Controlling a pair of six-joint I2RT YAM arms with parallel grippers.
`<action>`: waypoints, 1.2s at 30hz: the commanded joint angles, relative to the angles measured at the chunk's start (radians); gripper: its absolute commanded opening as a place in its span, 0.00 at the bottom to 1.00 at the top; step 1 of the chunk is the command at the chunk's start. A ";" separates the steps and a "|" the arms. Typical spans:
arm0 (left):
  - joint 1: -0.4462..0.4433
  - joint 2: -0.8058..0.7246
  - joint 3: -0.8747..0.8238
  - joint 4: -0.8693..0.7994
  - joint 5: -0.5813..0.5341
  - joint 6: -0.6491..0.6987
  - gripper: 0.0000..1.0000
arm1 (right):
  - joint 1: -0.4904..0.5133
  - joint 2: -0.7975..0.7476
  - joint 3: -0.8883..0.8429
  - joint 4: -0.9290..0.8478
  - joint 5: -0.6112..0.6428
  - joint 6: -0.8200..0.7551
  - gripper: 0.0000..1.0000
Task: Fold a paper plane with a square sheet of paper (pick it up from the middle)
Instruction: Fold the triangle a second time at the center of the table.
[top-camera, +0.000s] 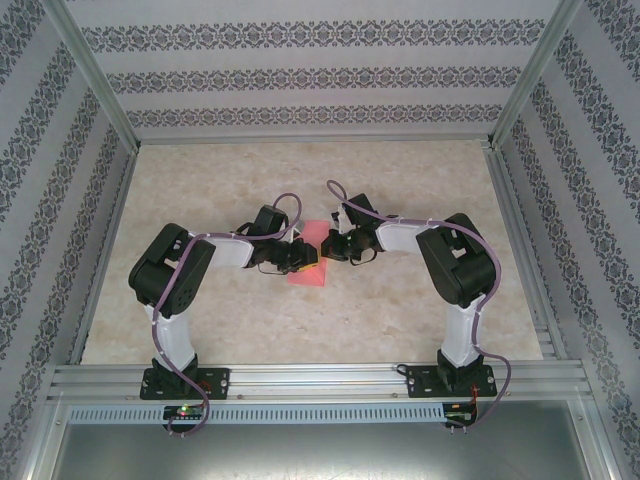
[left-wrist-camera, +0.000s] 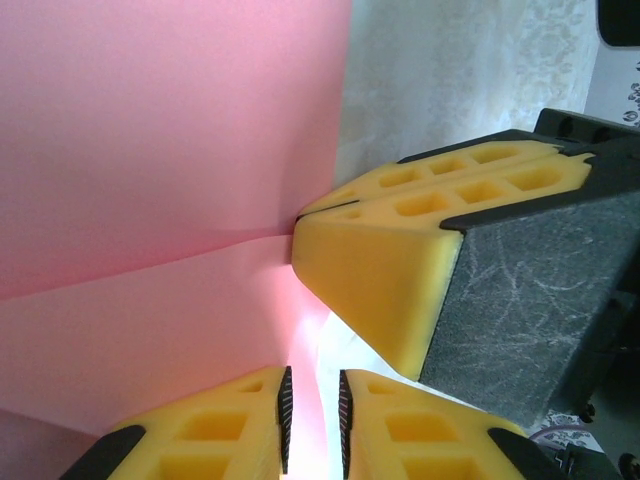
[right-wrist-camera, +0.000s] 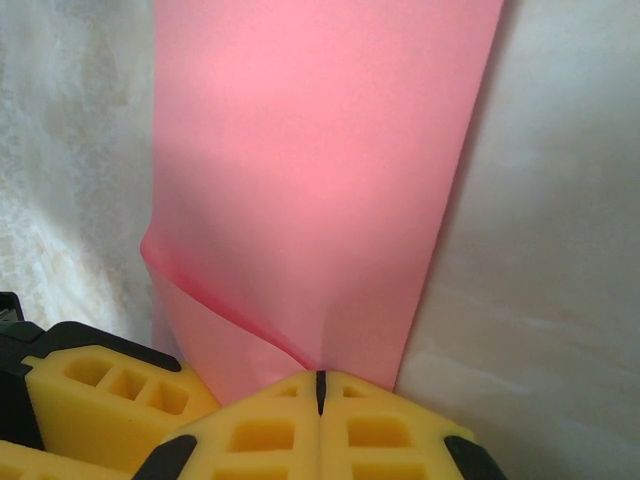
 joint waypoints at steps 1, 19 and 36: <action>-0.014 0.013 0.018 -0.010 0.015 0.005 0.23 | -0.012 -0.014 0.011 -0.015 0.049 -0.026 0.00; -0.014 -0.024 0.012 -0.029 -0.029 0.012 0.22 | -0.005 -0.022 0.000 -0.009 0.033 -0.036 0.00; -0.013 -0.061 0.004 0.022 -0.012 0.002 0.22 | 0.000 0.022 0.017 -0.019 0.015 -0.024 0.00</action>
